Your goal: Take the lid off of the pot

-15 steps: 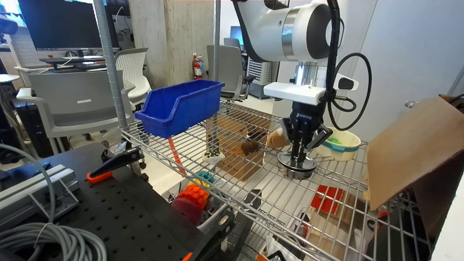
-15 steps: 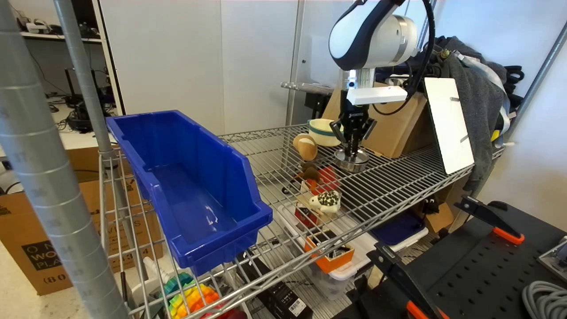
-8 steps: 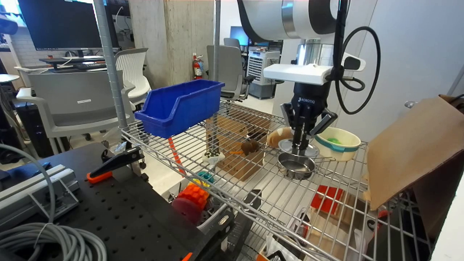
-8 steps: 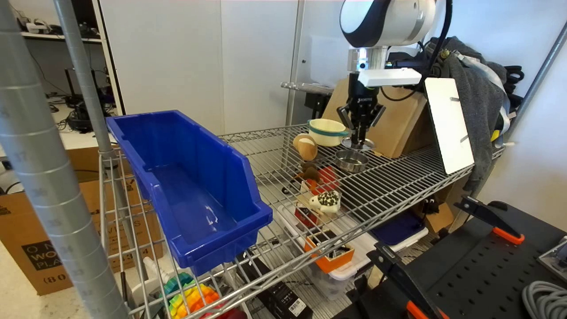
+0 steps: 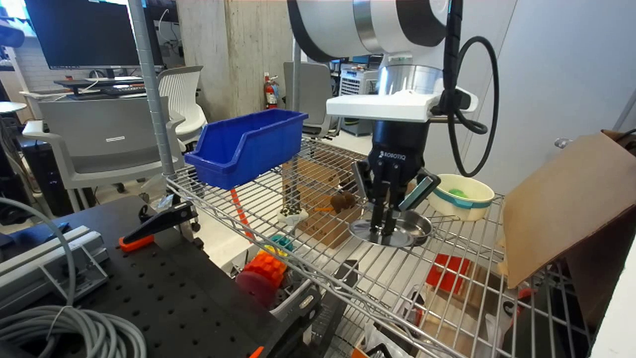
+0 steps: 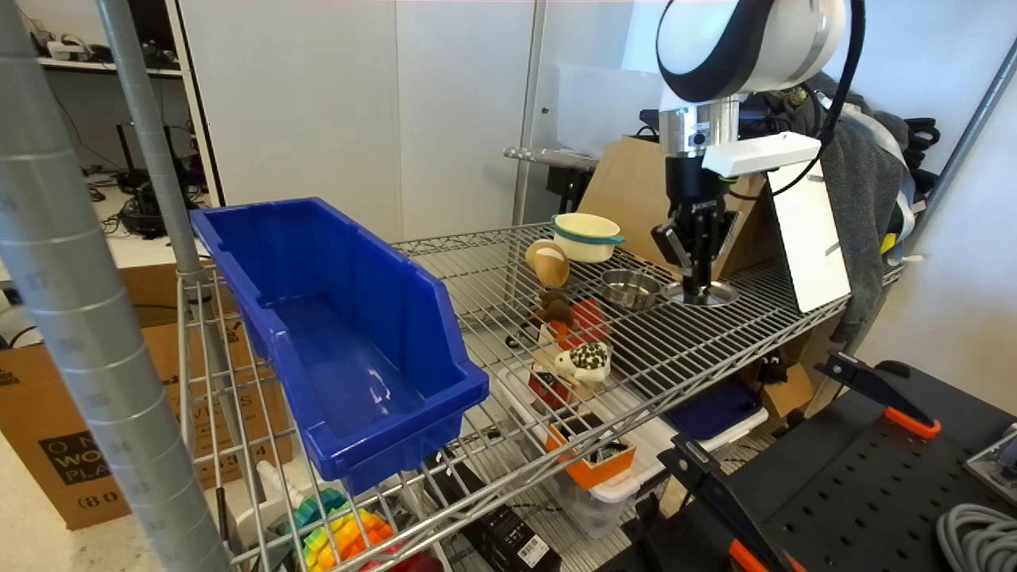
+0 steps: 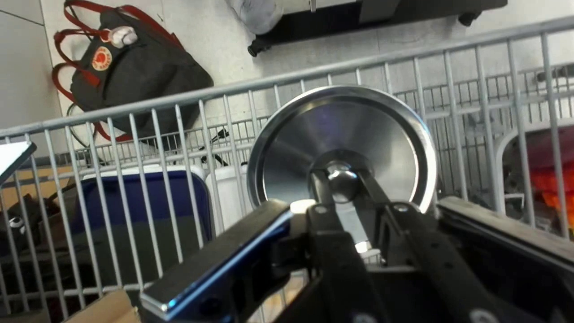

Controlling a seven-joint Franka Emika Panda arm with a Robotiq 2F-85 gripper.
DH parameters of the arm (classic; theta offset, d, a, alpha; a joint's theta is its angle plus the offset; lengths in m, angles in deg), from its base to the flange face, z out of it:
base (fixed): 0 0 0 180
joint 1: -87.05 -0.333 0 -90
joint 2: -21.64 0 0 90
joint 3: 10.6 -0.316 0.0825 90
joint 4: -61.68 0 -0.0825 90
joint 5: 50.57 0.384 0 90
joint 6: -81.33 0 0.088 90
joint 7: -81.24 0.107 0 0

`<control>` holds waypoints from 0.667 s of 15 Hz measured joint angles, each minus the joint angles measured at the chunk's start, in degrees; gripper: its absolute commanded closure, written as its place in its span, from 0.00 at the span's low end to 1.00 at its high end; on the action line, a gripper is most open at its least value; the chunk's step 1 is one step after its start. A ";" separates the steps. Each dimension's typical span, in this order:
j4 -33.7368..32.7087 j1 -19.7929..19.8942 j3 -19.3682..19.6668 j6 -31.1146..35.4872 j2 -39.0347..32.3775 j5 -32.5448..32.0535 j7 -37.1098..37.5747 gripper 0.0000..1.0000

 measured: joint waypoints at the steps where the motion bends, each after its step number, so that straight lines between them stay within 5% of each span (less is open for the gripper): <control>1: 1.55 -0.56 -0.03 0.33 0.28 -0.77 0.03 0.95; 10: 6.26 -3.60 -0.66 13.81 -1.72 -1.26 2.72 0.95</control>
